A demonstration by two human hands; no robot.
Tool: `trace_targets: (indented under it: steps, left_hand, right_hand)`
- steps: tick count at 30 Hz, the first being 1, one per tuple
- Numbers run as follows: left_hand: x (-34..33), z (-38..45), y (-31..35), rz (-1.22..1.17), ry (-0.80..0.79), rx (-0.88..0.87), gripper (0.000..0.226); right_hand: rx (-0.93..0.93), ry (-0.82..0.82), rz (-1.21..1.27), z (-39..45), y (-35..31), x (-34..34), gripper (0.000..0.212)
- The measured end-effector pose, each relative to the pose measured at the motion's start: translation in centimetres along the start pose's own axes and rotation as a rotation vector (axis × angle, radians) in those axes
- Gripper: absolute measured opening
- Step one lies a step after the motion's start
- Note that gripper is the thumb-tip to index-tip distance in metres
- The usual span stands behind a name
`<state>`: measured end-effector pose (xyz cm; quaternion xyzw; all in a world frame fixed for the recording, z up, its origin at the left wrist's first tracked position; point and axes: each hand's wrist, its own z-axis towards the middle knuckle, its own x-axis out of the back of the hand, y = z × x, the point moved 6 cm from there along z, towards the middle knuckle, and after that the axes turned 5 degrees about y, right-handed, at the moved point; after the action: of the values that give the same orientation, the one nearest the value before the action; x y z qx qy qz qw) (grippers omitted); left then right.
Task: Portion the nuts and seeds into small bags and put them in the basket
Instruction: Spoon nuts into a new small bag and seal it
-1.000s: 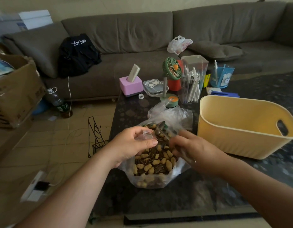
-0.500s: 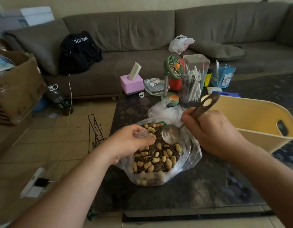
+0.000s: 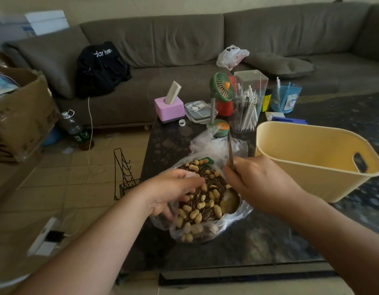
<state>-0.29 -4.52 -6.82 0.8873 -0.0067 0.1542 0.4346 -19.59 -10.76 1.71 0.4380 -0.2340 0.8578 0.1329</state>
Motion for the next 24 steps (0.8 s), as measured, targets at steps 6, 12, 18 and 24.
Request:
trace_targets:
  steps: [6,12,18,24]
  left_hand:
    - [-0.9,0.3,0.5,-0.206,0.006,-0.022,0.058]
    - [-1.0,-0.1,1.0,-0.279,-0.003,-0.036,0.044]
    - [0.5,-0.8,0.9,-0.082,0.033,-0.048,0.036]
    - [3.5,-1.0,1.8,0.140,0.241,-0.233,0.041]
  right_hand:
    - [-0.020,0.002,0.066,-0.2,-0.9,-1.7,0.037]
    - [-0.573,-0.051,0.369,-1.2,2.3,-3.9,0.033]
    - [-0.808,-0.049,0.578,-1.9,3.8,-5.0,0.033]
    - [-0.798,0.058,0.572,-1.0,4.3,-2.4,0.033]
